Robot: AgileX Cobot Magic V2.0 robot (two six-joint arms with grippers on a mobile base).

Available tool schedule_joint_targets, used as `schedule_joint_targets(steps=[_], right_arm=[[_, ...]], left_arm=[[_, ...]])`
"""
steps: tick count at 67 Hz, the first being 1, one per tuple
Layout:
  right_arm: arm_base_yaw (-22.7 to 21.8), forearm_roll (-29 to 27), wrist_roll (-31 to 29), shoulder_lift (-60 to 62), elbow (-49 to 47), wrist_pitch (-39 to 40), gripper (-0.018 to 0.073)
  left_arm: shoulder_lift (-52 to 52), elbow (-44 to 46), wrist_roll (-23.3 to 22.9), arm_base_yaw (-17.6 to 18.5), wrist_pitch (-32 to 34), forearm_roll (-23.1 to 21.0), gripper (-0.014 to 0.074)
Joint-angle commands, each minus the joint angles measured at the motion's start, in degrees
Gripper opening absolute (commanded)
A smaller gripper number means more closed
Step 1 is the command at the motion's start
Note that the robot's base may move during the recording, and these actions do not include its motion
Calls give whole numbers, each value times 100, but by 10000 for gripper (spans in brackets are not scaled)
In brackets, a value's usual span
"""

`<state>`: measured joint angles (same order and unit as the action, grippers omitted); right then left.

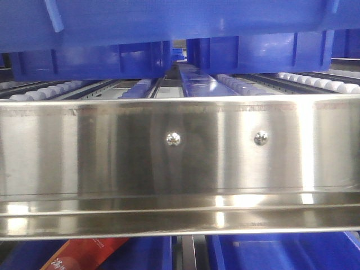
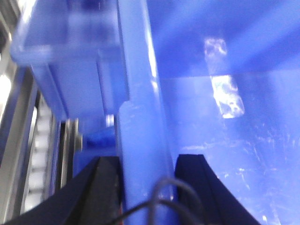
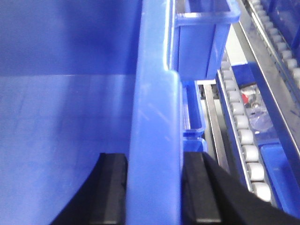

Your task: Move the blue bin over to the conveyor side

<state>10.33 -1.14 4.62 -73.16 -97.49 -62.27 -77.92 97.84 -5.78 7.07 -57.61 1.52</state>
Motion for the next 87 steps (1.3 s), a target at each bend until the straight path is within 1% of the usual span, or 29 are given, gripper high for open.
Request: schedule_joint_targets(steps=[1, 11, 17, 25, 34, 87], right_arm=[[3, 29, -120, 230, 85, 732, -70], [3, 29, -120, 439, 519, 1104, -70], [3, 29, -120, 604, 773, 1388, -70], [3, 29, -120, 809, 994, 1708, -70], [3, 29, -120, 912, 1027, 1831, -70], [3, 29, -120, 922, 1027, 1777, -70]], left_arm=[[329, -213, 109, 27, 911, 23, 11], [709, -841, 109, 27, 1502, 23, 11], [991, -1216, 109, 27, 1971, 23, 11], [1229, -1454, 109, 27, 2224, 27, 11], [1295, -1467, 109, 27, 2224, 62, 11], [1296, -1467, 109, 27, 2224, 73, 11]])
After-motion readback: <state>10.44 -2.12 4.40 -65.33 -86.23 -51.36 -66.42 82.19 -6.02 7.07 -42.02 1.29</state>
